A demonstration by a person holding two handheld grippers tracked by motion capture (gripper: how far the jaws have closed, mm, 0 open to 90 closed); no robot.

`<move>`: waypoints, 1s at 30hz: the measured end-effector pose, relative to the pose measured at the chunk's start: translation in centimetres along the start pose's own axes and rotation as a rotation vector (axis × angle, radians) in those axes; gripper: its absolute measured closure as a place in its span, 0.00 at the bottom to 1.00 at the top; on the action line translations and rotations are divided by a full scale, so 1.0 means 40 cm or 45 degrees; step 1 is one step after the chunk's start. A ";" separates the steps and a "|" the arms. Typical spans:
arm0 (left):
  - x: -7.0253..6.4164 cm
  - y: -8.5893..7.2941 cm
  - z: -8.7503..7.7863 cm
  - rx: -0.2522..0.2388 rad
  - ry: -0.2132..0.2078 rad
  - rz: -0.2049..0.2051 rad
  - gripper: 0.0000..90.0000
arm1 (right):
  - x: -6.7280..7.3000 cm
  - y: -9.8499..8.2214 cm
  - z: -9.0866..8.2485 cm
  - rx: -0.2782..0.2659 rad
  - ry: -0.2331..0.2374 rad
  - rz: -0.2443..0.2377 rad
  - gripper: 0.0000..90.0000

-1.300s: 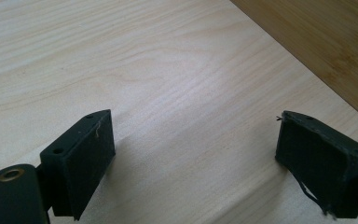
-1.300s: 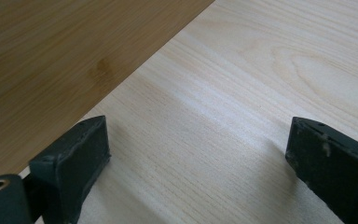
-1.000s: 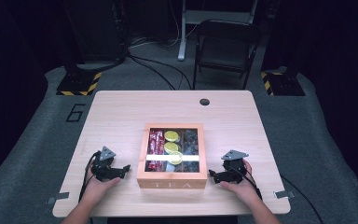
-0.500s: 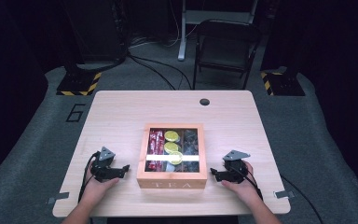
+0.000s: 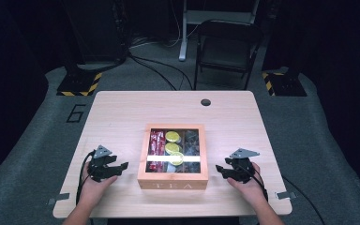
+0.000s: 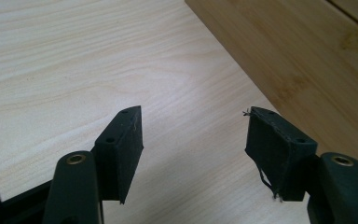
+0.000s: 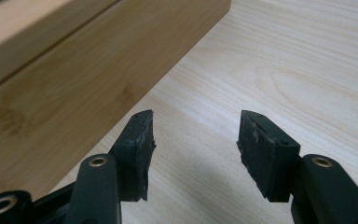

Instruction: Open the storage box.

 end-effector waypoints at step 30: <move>-0.040 0.059 -0.111 -0.087 -0.015 -0.021 0.54 | 0.096 0.071 -0.123 -0.099 0.080 -0.093 0.59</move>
Point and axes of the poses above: each handheld gripper's, and its own axes: z roughly forward along the jaws, y roughly out of its top, x roughly to its left, the point moved 10 cm from there along z, roughly forward along the jaws, and after that the axes turned 2 degrees about z, right-handed, at the moved point
